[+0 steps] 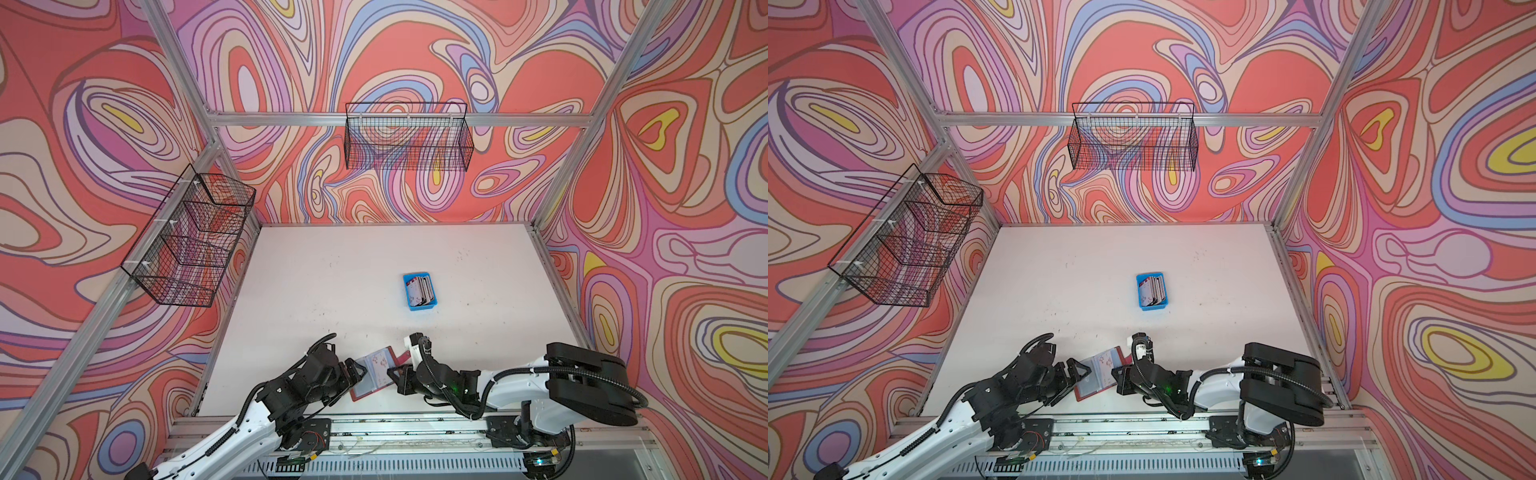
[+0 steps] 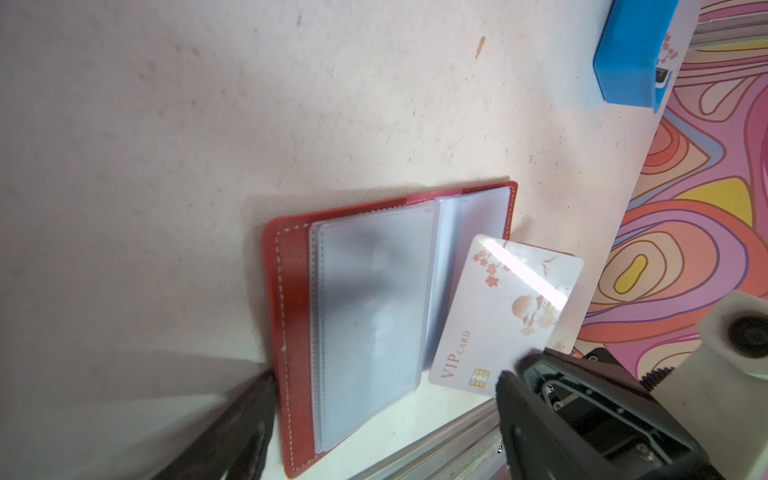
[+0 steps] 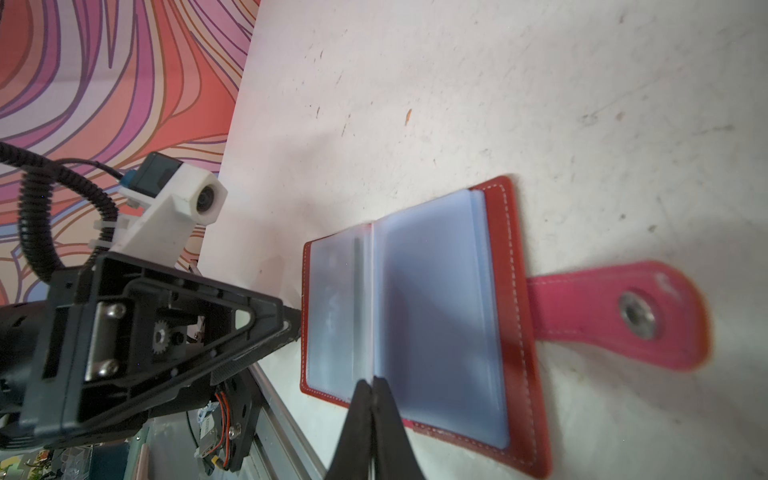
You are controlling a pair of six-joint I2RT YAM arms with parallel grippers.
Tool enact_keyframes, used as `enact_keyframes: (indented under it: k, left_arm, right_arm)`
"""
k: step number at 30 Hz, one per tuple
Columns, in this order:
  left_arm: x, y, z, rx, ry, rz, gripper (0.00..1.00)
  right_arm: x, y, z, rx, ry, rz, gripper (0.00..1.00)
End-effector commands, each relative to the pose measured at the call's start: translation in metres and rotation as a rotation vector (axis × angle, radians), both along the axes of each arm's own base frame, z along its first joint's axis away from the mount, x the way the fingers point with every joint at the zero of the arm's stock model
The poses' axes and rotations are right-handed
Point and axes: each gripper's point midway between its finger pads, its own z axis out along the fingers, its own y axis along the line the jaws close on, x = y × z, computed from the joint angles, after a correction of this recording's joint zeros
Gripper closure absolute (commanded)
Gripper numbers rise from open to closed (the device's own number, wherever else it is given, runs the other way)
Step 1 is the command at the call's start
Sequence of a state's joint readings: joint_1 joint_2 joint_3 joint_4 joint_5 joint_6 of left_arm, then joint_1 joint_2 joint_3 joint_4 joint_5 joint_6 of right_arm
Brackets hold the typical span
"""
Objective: Put the credit cards into the card holder
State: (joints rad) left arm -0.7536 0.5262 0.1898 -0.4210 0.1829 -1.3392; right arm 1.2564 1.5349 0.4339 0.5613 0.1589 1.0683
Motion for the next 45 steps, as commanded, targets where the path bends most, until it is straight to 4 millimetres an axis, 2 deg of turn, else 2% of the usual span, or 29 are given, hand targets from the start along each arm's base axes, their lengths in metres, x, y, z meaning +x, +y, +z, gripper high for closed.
enact_keyframes:
  k: [1,28,31,39,45]
  left_arm:
    - [-0.007,0.012,-0.019,0.067,0.046,0.014,0.15]
    - [-0.007,0.013,-0.022,0.082,0.052,0.016,0.15]
    - [-0.008,0.013,-0.022,0.084,0.054,0.013,0.15]
    - [-0.007,0.014,-0.021,0.09,0.051,0.012,0.15]
    - [-0.007,0.015,-0.021,0.093,0.045,0.017,0.15]
  right_arm:
    - [0.004,0.007,0.004,0.016,-0.001,-0.02,1.0]
    - [0.001,0.022,-0.014,0.024,0.051,0.011,1.0]
    - [0.002,0.024,-0.012,0.03,0.048,0.012,1.0]
    - [0.008,0.021,0.013,0.05,-0.001,-0.008,1.0]
    - [0.008,0.021,0.009,0.043,0.003,-0.013,1.0]
